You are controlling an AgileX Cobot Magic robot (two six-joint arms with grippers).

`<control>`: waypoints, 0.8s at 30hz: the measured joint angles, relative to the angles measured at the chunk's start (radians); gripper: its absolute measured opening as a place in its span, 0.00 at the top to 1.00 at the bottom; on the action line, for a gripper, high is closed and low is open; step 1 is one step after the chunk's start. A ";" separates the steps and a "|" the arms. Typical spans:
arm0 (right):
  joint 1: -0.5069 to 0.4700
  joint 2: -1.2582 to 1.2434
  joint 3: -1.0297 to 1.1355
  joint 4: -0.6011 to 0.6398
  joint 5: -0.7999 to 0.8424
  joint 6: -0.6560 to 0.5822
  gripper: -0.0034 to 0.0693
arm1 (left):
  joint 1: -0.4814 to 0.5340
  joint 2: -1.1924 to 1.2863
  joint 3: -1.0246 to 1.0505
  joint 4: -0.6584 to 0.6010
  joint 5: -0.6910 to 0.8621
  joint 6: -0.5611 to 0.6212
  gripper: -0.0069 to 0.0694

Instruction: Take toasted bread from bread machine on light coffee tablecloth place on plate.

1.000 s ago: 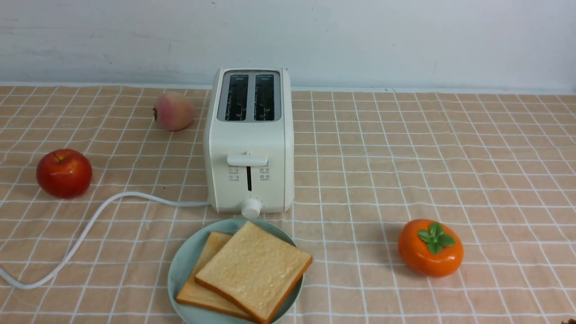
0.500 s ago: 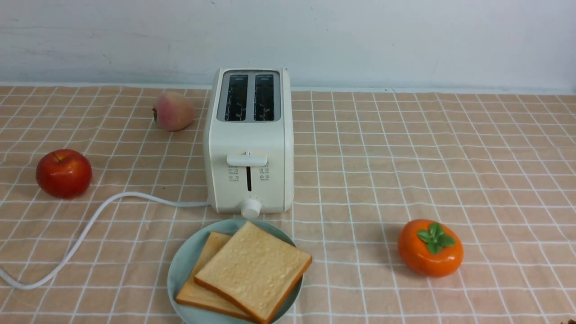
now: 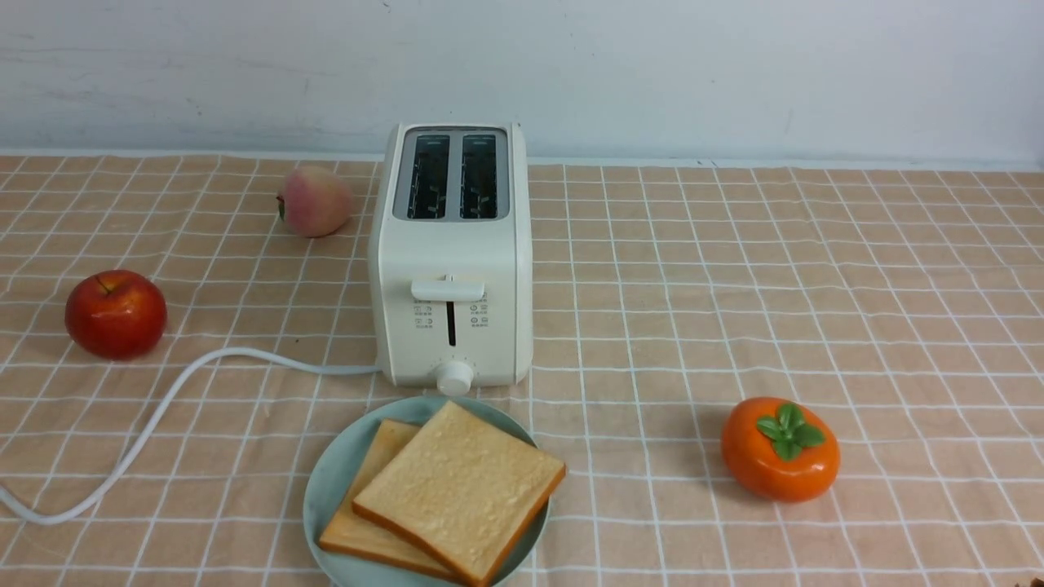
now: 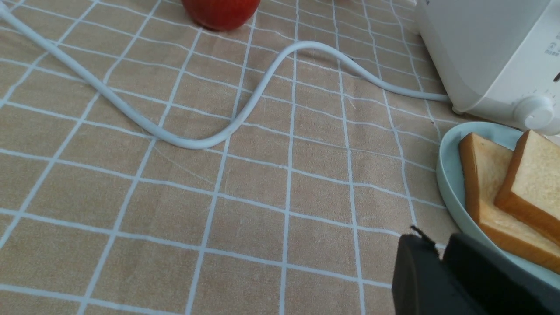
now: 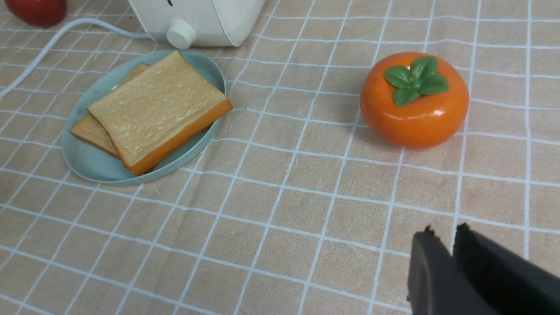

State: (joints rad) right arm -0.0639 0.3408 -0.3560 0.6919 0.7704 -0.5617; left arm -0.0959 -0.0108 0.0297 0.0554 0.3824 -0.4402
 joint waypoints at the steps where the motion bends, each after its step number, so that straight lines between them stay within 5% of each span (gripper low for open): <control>1: 0.000 0.000 0.000 0.000 0.000 0.000 0.84 | 0.000 0.000 0.000 0.000 0.000 0.000 0.80; 14: 0.000 -0.014 0.000 -0.127 -0.062 0.027 0.82 | 0.000 0.000 0.000 0.000 0.001 0.001 0.79; 21: 0.000 -0.060 0.000 -0.478 -0.114 0.419 0.80 | 0.000 0.000 0.000 0.000 0.001 0.001 0.78; 24: 0.000 -0.076 0.000 -0.554 -0.119 0.491 0.80 | 0.000 0.000 0.000 0.000 0.002 0.001 0.78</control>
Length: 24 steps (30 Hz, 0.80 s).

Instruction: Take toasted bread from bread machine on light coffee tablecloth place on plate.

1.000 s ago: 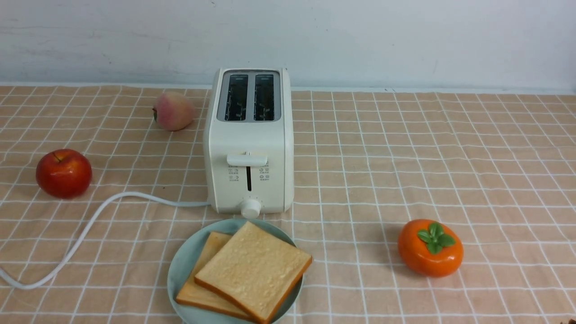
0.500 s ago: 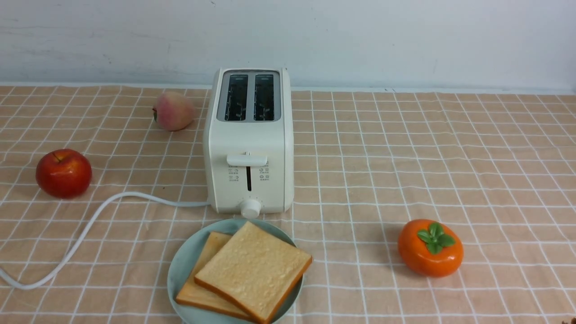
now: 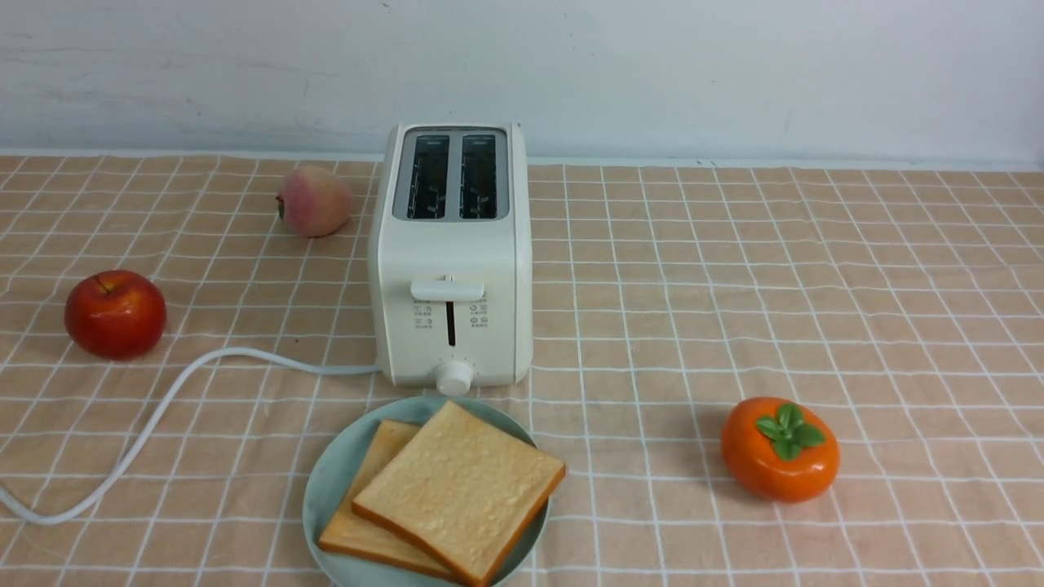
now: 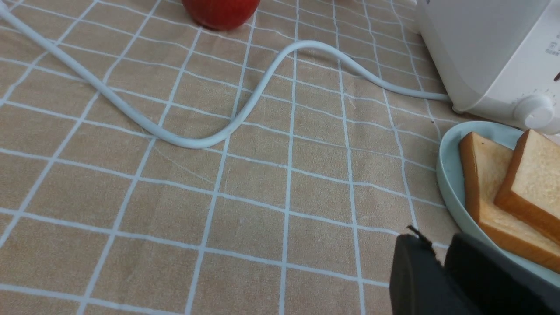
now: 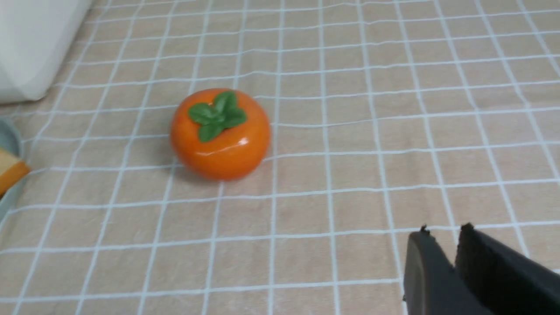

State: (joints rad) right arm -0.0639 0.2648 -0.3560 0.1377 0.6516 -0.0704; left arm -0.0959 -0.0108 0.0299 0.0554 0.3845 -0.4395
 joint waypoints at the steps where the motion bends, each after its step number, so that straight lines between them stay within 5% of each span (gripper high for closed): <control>1: 0.000 -0.008 0.000 -0.028 -0.003 0.020 0.80 | 0.000 0.000 0.000 0.000 0.000 0.000 0.77; 16: 0.000 -0.032 0.000 -0.045 -0.071 0.039 0.77 | 0.000 0.000 0.000 0.000 0.001 0.000 0.76; 24: 0.000 -0.053 0.146 -0.045 -0.296 0.010 0.75 | 0.000 0.000 0.001 0.000 0.001 0.000 0.74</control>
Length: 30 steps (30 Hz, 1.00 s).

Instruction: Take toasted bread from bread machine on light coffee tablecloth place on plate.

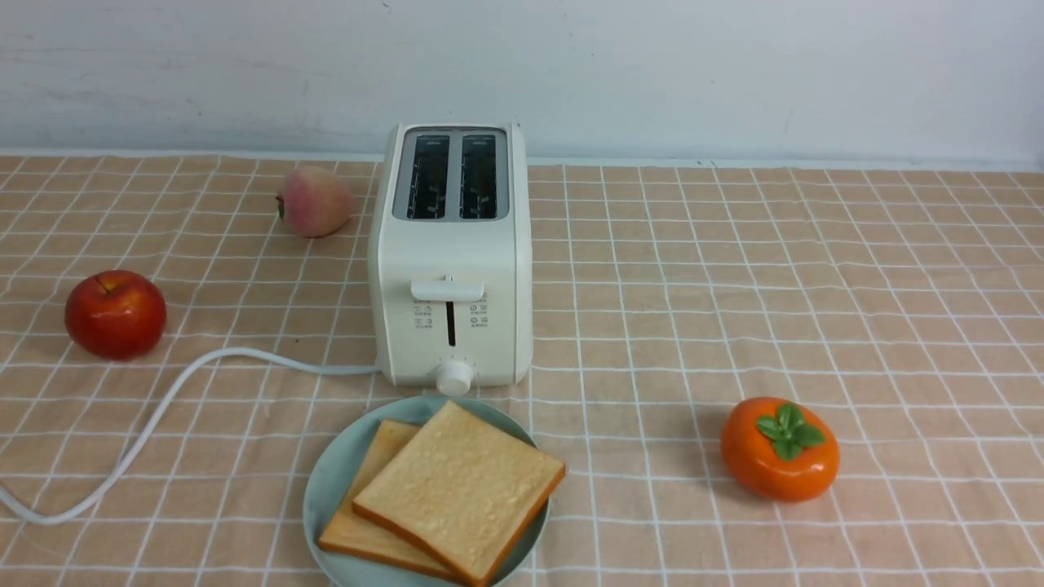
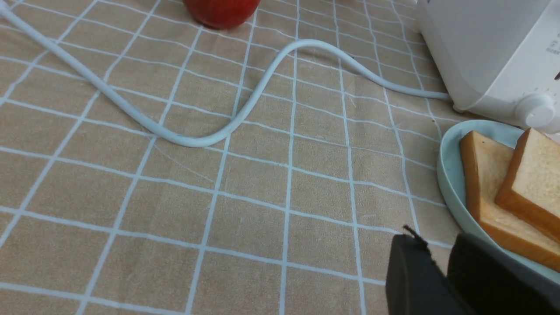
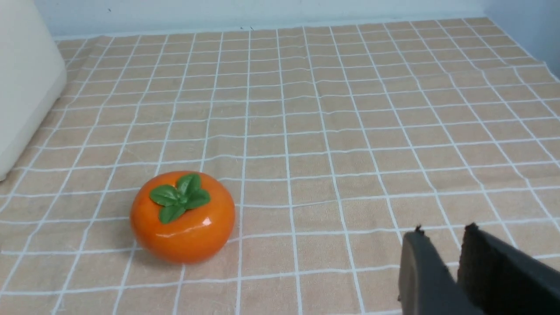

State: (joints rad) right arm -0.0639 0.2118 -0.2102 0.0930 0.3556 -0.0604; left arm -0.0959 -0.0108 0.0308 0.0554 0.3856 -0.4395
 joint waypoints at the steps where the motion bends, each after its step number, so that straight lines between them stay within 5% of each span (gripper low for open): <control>1: 0.000 -0.018 0.059 0.000 -0.035 -0.001 0.75 | 0.000 0.000 0.000 0.000 0.000 0.000 0.74; 6: 0.000 -0.153 0.221 0.000 -0.038 0.000 0.75 | 0.000 0.000 0.000 0.000 0.001 0.000 0.74; 30: 0.050 -0.221 0.227 0.003 0.023 -0.001 0.71 | 0.000 0.000 0.000 0.000 0.001 0.000 0.73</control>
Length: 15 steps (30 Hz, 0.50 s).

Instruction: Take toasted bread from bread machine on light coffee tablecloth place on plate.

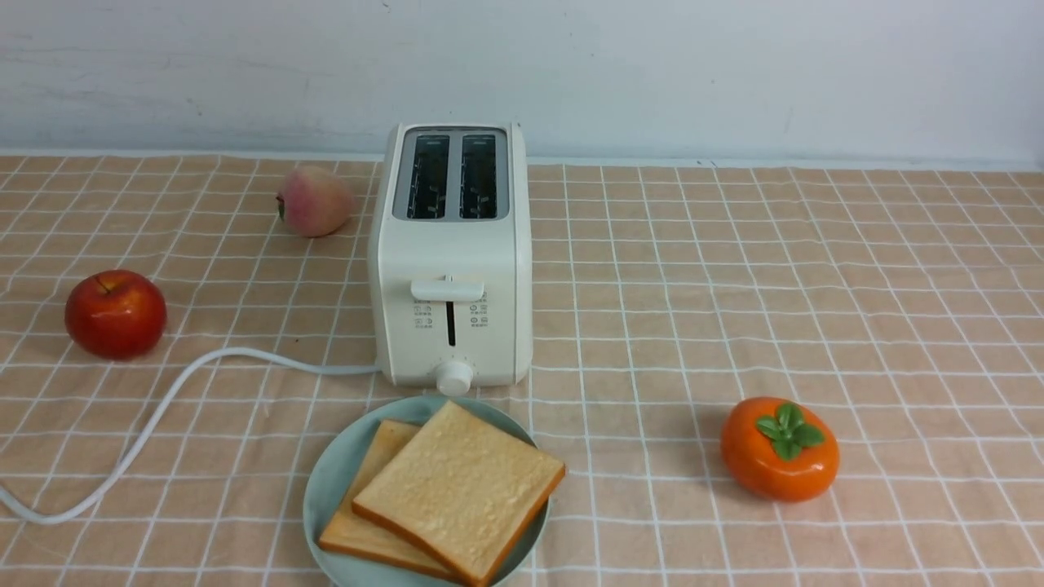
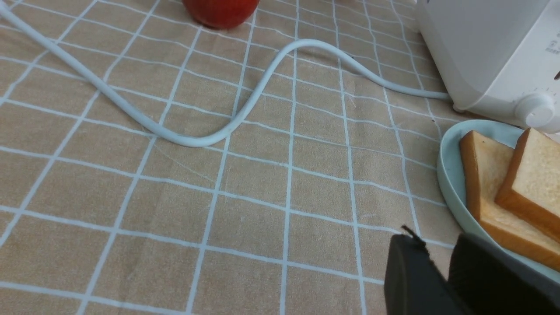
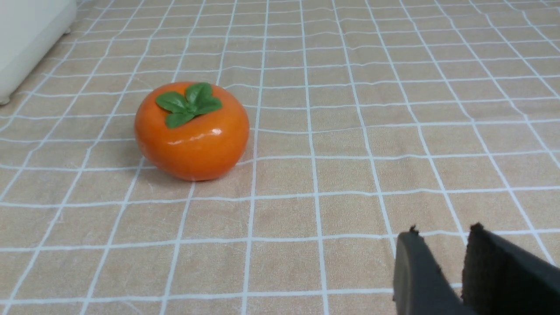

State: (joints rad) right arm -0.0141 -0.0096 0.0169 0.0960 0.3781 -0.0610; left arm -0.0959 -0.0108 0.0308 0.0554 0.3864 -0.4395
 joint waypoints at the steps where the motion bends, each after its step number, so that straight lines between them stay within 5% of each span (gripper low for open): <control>1: 0.000 0.000 0.000 0.000 0.000 0.000 0.70 | 0.000 0.000 0.000 0.000 0.000 0.000 0.72; 15: 0.000 0.000 0.000 0.001 0.000 0.000 0.67 | 0.000 0.000 0.000 0.000 0.000 0.000 0.71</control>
State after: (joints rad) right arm -0.0141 -0.0096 0.0169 0.0970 0.3781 -0.0610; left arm -0.0959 -0.0108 0.0308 0.0554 0.3864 -0.4395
